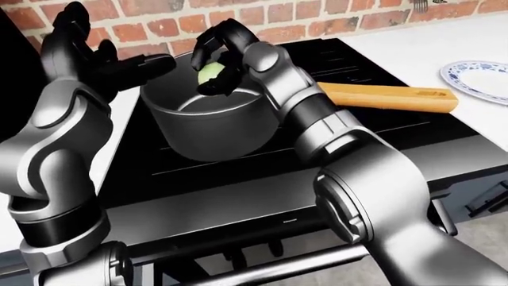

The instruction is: Pick the brussel sprout from the plate and place it in the pan.

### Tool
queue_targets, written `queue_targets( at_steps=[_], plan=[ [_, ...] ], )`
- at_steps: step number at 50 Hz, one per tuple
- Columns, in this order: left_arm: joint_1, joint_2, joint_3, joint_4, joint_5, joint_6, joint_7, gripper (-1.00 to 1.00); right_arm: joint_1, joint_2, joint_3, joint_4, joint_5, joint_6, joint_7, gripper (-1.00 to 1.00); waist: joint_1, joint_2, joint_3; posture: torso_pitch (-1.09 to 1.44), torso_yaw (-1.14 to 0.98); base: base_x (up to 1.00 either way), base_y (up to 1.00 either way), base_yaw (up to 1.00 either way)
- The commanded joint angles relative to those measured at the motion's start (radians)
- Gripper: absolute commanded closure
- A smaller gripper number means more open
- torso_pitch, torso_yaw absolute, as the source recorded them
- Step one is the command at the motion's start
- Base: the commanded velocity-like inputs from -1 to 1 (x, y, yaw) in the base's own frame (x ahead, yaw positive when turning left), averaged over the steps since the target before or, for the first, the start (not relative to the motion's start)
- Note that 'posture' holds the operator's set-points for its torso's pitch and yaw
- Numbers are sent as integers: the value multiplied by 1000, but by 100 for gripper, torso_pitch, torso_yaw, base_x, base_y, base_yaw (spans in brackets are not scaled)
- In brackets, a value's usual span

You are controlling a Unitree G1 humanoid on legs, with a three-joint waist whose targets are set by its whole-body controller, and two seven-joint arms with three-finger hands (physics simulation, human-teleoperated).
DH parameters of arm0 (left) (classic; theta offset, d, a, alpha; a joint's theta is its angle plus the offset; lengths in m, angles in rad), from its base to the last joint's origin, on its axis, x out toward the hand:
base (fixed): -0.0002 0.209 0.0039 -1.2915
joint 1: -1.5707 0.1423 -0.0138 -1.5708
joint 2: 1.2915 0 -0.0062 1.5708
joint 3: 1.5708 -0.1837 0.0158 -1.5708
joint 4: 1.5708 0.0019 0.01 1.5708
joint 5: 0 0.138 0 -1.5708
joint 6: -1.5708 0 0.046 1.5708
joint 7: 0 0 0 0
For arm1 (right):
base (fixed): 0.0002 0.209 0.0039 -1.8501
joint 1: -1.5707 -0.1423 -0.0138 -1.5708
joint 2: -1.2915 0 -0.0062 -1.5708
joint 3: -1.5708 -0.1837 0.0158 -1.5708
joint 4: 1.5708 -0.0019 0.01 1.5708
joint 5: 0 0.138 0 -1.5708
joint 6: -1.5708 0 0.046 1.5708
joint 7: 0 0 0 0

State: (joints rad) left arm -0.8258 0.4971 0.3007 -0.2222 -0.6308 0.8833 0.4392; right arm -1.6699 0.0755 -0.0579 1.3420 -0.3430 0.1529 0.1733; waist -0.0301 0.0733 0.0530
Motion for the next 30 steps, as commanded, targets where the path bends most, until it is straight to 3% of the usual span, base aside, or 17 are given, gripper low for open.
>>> queue_targets(
  at_steps=[1,10,14,20,23,25,26,30],
  plan=[
    [-32,16,14,-28,0,-26,-2,-100,-39,-13,-3,-42,1,-30,-15,52,-1,7,-31,0,0,0,0,0],
    [-32,14,10,-18,6,-36,-5,-100,-29,-14,-11,-39,7,-58,-41,49,1,6,-33,0,0,0,0,0],
    [-30,13,11,-26,3,-29,-3,-100,-30,-16,-13,-39,10,-62,-47,15,1,5,-33,0,0,0,0,0],
    [-29,12,10,-21,6,-35,-6,-100,-31,-15,-9,-39,6,-62,-47,7,1,4,-33,0,0,0,0,0],
    [-31,11,11,-25,5,-30,-3,-100,-34,-17,-10,-39,7,-62,-45,-48,1,4,-33,0,0,0,0,0],
    [-30,11,11,-25,5,-30,-4,-100,-31,-17,-12,-39,8,-65,-46,-61,1,3,-33,0,0,0,0,0],
    [-30,11,10,-24,5,-31,-4,-100,-31,-17,-12,-39,8,-66,-46,-98,1,3,-33,0,0,0,0,0],
    [-31,11,10,-25,5,-29,-4,-100,-28,-18,-14,-38,10,-73,-54,-100,1,3,-33,0,0,0,0,0]
  ],
)
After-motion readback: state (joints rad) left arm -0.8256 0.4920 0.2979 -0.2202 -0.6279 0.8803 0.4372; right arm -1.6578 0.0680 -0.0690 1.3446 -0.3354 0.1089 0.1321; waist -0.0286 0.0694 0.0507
